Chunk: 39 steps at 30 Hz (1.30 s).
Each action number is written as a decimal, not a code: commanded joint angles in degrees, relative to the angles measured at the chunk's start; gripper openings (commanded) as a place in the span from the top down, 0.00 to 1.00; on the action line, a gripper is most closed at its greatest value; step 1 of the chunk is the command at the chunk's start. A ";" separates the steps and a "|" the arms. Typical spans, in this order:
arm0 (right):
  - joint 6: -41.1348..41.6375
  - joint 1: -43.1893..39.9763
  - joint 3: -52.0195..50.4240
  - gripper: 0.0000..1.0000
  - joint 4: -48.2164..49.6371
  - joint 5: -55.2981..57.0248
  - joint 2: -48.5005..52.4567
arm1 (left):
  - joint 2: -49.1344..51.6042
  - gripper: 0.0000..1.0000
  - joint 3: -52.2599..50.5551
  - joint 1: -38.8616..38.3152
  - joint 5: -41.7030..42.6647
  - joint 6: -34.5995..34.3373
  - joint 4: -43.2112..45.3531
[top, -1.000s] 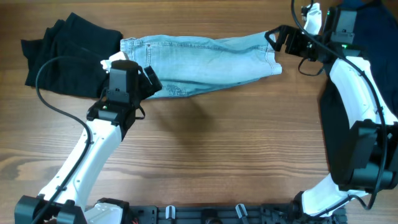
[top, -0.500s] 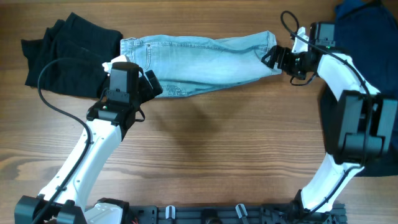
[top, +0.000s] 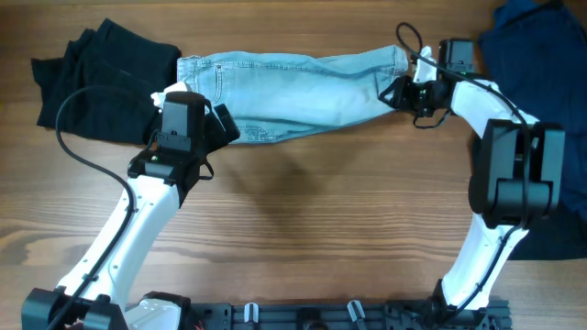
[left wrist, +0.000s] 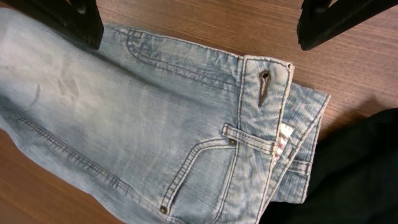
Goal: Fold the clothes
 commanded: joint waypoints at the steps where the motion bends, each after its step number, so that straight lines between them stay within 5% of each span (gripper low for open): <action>1: 1.42 -0.72 -0.22 0.79 0.22 -1.31 2.23 | 0.22 0.00 1.11 0.22 0.48 1.03 -0.70; 4: 1.49 -4.74 -0.22 0.96 -0.33 -3.89 0.96 | 0.22 0.00 1.11 0.22 0.48 0.83 -0.79; 15: -2.95 -13.05 -0.24 0.96 -7.58 -5.60 -3.87 | 0.61 0.01 1.11 0.17 0.50 -1.81 2.67; 23: -4.00 -11.52 -0.24 0.96 -9.53 -6.12 -4.15 | 13.88 0.12 1.64 0.26 6.19 -2.34 18.99; 26: -4.79 -11.28 -0.24 0.96 -10.64 -6.08 -4.48 | 21.14 0.28 6.88 0.63 7.21 -0.39 18.03; 30: -4.81 -11.23 -0.24 0.96 -11.28 -6.05 -4.50 | 25.66 0.92 12.39 1.31 7.34 0.17 16.81; 39: -4.66 -11.23 -0.24 0.96 -10.91 -6.05 -4.50 | 26.69 0.96 12.83 4.22 7.98 -6.93 16.59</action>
